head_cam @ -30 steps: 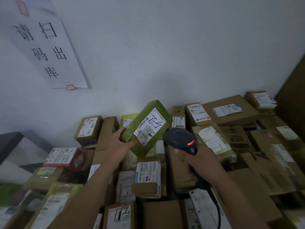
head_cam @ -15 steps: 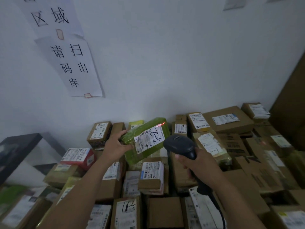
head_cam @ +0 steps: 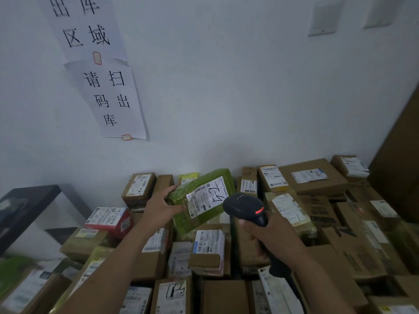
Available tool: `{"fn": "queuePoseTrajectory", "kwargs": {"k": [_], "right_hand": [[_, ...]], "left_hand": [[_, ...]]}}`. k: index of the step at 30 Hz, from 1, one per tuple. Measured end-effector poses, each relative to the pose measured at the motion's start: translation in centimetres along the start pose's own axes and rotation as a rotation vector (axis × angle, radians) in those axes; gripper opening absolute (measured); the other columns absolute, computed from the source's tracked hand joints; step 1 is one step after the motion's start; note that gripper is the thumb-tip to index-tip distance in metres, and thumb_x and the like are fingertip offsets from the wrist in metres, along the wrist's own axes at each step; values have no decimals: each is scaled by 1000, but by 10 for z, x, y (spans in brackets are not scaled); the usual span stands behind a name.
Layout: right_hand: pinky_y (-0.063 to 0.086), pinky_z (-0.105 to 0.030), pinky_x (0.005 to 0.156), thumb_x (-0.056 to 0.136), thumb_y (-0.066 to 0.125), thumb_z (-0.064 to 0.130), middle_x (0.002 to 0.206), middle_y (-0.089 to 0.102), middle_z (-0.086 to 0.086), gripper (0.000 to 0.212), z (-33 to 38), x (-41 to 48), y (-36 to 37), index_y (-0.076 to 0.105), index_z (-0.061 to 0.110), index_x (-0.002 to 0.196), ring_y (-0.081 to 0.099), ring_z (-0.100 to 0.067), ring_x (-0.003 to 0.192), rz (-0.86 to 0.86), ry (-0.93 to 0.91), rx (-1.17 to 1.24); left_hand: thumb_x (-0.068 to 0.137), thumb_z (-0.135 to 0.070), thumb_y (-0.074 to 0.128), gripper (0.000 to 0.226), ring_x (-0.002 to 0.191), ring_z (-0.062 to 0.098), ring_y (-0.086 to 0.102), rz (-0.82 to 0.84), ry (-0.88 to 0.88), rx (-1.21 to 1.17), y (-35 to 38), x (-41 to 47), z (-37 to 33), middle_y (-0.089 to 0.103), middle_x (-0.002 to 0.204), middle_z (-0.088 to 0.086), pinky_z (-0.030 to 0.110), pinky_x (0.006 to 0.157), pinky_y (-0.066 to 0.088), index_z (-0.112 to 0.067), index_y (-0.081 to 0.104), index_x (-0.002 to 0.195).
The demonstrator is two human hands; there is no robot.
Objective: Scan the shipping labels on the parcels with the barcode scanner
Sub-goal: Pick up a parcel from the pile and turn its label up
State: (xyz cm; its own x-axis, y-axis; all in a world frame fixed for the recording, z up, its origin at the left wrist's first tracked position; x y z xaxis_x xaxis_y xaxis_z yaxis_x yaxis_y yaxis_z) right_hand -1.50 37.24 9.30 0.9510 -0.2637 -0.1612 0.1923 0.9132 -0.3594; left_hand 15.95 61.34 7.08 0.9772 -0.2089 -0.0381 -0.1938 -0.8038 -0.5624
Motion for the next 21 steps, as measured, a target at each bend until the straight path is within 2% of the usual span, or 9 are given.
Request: {"fn": "queuePoseTrajectory", "kwargs": {"k": [3, 6, 9, 10, 13, 17, 20, 21], "right_hand": [[45, -20, 41, 88, 68, 34, 47, 58, -2, 31, 5, 9, -8, 61, 6, 76, 53, -14, 38, -63, -12, 12], [47, -25, 43, 87, 67, 36, 44, 57, -2, 38, 9, 26, -24, 63, 2, 73, 54, -16, 39, -162, 3, 117], [47, -28, 46, 88, 67, 37, 50, 60, -5, 40, 12, 46, -45, 62, -2, 77, 54, -18, 42, -269, 17, 226], [47, -29, 46, 88, 67, 36, 53, 61, -6, 38, 14, 54, -53, 62, 0, 79, 54, -18, 43, -305, 12, 253], [46, -27, 42, 88, 68, 35, 63, 61, -10, 35, 19, 79, -78, 61, 2, 82, 51, -15, 40, -406, -20, 374], [46, -27, 43, 89, 67, 36, 58, 59, -6, 34, 10, 106, -99, 58, 8, 72, 51, -18, 42, -483, -25, 409], [45, -27, 43, 89, 66, 36, 59, 60, -6, 34, -8, 121, -93, 58, 7, 75, 50, -17, 41, -449, 14, 394], [45, -28, 44, 90, 66, 35, 61, 61, -8, 33, -15, 126, -87, 59, 6, 77, 51, -18, 41, -430, 34, 387]], "left_hand": [[80, -19, 80, 70, 80, -10, 53, 2, 9, -34, 10, 0, -6, 56, 104, -19, 9, 60, 43, -22, 49, 143], [81, -28, 80, 67, 93, 8, 65, 13, -12, -67, 29, 3, -13, 64, 115, -7, 19, 68, 52, -26, 50, 141], [82, -27, 79, 61, 105, 20, 64, 24, -63, -207, 63, 15, -16, 63, 124, 4, 38, 87, 58, -24, 52, 137], [83, -27, 78, 60, 105, 21, 64, 35, -82, -251, 76, 18, -17, 63, 125, 5, 41, 88, 58, -24, 52, 137], [86, -28, 74, 58, 99, 20, 64, 65, -150, -355, 120, 31, -19, 61, 122, 3, 37, 80, 60, -21, 51, 139], [90, -29, 70, 54, 99, 21, 65, 137, -236, -562, 177, 41, -25, 63, 118, 5, 38, 81, 61, -12, 52, 138], [92, -33, 66, 51, 95, 14, 65, 196, -245, -593, 208, 49, -22, 64, 118, 3, 22, 66, 59, -11, 54, 136], [93, -35, 65, 48, 96, 11, 66, 211, -218, -547, 215, 52, -20, 65, 118, 2, 19, 66, 57, -13, 56, 135]]}}
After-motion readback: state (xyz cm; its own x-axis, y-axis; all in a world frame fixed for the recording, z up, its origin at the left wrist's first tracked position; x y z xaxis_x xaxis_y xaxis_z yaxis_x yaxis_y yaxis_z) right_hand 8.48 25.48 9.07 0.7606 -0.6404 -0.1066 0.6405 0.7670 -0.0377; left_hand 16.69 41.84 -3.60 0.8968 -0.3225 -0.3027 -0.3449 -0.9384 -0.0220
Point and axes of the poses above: each hand's wrist, its own x-axis towards the middle knuckle, its own y-axis out of the palm, z = x × y, the point moved 3 cm from there along x, towards the middle knuckle
